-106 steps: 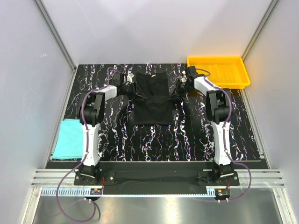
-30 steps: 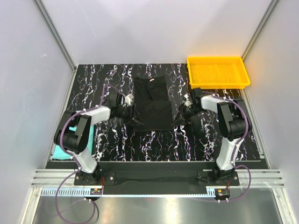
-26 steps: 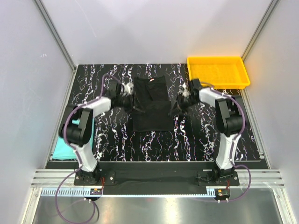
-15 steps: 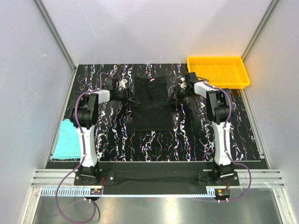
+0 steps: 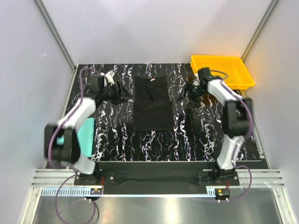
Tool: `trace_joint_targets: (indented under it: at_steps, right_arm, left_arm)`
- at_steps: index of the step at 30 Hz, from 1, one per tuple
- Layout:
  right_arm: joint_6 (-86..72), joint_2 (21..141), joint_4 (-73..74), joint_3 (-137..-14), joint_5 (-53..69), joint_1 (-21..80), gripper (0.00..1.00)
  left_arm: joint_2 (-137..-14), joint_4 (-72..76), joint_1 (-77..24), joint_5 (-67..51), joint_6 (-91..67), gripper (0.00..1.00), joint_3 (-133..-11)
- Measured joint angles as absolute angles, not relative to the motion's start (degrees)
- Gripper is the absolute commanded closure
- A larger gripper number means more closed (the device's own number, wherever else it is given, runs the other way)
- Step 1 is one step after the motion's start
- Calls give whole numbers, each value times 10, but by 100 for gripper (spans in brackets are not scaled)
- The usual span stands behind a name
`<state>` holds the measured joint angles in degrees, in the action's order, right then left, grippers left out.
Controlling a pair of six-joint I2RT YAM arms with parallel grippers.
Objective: Fold and stack the t-shirts
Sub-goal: Fold the tshirt
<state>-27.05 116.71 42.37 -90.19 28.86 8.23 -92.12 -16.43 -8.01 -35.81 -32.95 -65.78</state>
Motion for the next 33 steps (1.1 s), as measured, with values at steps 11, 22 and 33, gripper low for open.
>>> trace_joint_targets:
  at_steps: [11, 22, 33]
  right_arm:
    - [-469, 829, 281, -507, 252, 173, 26]
    - [-670, 797, 113, -335, 243, 214, 36]
    - [-833, 836, -73, -262, 178, 277, 47]
  left_arm:
    - [-553, -84, -190, -193, -588, 36, -209]
    - [-603, 48, -218, -140, -740, 46, -125]
    - [-750, 203, -236, -128, -856, 57, -131]
